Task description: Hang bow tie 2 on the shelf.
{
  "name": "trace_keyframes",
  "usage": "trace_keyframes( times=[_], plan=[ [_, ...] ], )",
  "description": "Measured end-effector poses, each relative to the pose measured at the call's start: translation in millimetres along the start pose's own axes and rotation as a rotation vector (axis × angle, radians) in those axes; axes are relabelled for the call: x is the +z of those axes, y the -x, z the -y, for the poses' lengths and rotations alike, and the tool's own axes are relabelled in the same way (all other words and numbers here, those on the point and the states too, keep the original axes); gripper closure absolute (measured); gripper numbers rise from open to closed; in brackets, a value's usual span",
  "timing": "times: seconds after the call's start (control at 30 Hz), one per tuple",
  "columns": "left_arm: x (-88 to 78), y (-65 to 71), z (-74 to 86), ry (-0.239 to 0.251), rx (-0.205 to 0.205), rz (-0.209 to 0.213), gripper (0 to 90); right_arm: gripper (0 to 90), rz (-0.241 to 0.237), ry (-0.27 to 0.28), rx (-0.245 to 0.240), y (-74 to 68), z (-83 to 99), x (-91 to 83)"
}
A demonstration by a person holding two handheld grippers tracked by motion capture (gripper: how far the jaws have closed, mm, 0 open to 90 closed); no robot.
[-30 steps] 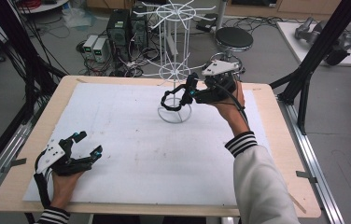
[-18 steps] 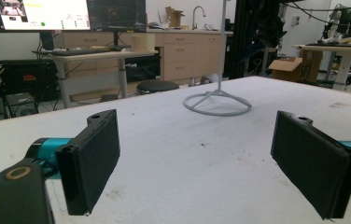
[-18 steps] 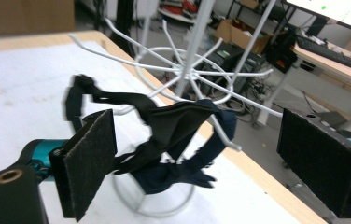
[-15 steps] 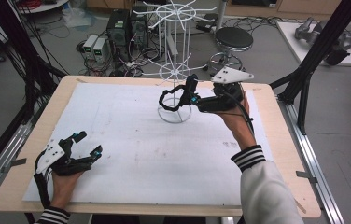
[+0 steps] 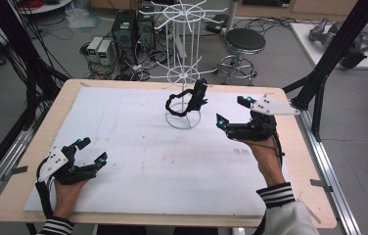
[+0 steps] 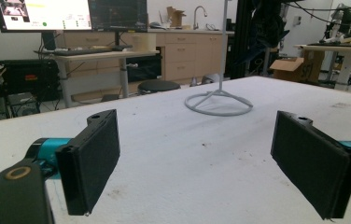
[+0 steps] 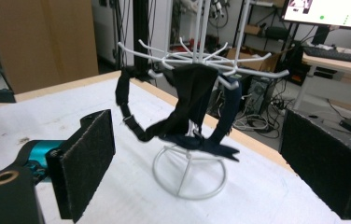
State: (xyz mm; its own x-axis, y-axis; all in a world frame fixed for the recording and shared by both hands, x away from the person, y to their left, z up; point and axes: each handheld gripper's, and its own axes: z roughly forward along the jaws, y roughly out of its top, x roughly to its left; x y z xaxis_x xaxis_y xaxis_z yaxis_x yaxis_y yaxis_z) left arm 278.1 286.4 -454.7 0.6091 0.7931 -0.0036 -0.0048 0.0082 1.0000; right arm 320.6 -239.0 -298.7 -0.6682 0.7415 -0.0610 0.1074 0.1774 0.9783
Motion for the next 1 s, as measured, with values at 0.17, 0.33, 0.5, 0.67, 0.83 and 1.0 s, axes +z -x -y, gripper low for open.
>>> trace_keyframes(
  times=[0.17,0.33,0.5,0.67,0.83,1.0],
  plan=[
    [-0.2,-0.3,0.0,0.002,-0.009,0.001,15.9,10.1,0.008,0.065,0.037,-8.1,27.4,-25.6],
    [-0.1,-0.1,0.0,0.004,-0.005,0.002,15.9,10.2,0.039,0.133,0.081,-14.0,60.0,-44.0],
    [-0.3,0.1,0.0,0.005,-0.003,0.002,15.9,10.2,0.107,0.179,0.121,-17.2,97.6,-51.0],
    [-0.4,0.1,0.0,0.004,-0.004,0.002,15.9,10.2,0.173,0.189,0.125,-22.4,130.4,-49.4],
    [-0.2,0.3,0.1,0.005,-0.004,0.000,15.9,10.2,0.189,0.196,0.142,-28.6,153.0,-44.3],
    [-0.3,0.4,0.1,0.004,-0.003,-0.003,15.9,10.2,0.173,0.150,0.086,-34.1,157.8,-34.9]
  ],
)
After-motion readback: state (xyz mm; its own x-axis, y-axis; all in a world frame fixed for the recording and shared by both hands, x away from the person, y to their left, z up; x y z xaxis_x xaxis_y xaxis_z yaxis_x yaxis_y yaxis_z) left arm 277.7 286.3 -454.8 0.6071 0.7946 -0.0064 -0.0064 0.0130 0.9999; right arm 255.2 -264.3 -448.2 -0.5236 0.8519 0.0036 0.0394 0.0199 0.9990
